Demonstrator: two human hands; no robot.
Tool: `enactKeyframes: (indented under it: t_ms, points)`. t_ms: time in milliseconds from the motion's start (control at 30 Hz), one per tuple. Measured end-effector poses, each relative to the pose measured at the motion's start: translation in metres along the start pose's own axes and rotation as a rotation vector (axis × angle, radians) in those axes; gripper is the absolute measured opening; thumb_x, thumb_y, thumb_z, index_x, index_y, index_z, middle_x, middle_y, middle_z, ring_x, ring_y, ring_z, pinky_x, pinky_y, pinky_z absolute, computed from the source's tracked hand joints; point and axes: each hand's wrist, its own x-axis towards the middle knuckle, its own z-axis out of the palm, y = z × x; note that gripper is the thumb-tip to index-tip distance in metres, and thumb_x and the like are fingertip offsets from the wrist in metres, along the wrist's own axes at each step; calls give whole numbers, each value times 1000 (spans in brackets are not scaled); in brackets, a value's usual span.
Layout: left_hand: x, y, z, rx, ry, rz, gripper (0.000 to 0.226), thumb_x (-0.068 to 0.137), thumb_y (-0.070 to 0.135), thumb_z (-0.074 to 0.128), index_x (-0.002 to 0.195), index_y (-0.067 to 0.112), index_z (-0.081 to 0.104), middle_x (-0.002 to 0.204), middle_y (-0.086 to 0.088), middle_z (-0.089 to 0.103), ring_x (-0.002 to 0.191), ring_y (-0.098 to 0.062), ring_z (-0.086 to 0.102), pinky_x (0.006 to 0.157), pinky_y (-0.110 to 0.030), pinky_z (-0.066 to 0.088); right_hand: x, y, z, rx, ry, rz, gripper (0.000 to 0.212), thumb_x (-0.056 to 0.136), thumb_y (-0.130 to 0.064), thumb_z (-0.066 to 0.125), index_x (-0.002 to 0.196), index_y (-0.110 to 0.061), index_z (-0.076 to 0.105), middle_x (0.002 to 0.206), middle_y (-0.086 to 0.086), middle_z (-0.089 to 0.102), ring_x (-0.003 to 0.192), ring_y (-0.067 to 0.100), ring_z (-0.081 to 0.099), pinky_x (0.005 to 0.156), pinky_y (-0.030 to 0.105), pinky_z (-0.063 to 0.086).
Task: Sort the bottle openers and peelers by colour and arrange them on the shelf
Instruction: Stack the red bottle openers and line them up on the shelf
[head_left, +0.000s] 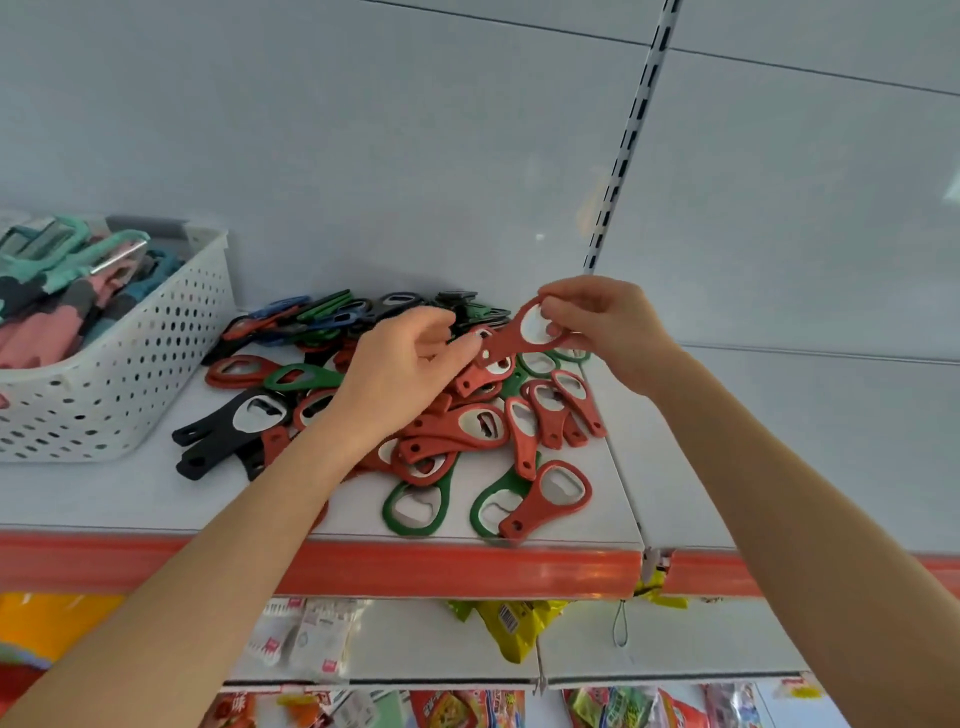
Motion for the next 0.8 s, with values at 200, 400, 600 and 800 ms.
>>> enactKeyframes:
  t_ms: [200,400,600,800]
  points:
    - [0,18,10,-456,-345,-178,15,92,6,50,92,15,62,87,-13,69,57,-11,66,47,-19,50,-11,-10,7,-102,-65,-4,12,88,-15,60,94,-8,67,81,2,67,74,11,65,71,22,56]
    - [-6,9,16,-495,-256,-281,15,95,9,45,106,14,54,85,-7,68,52,-6,60,44,-19,47,-12,40,-4,-1028,-232,263,59,81,-53,60,120,-10,52,119,5,57,106,24,53,86,32,42]
    - [-9,8,22,-537,-203,-307,28,95,11,43,119,22,51,87,-6,66,57,-10,54,44,-19,42,-15,38,-15,-688,-131,366,61,73,-37,75,124,-12,53,122,7,53,93,20,58,72,27,49]
    - [-13,23,34,-748,-252,-298,33,88,23,58,119,22,50,98,-4,63,79,-14,68,60,-25,55,-30,-9,-4,-167,-35,229,44,80,-43,65,114,-16,57,85,-1,63,71,9,59,63,22,49]
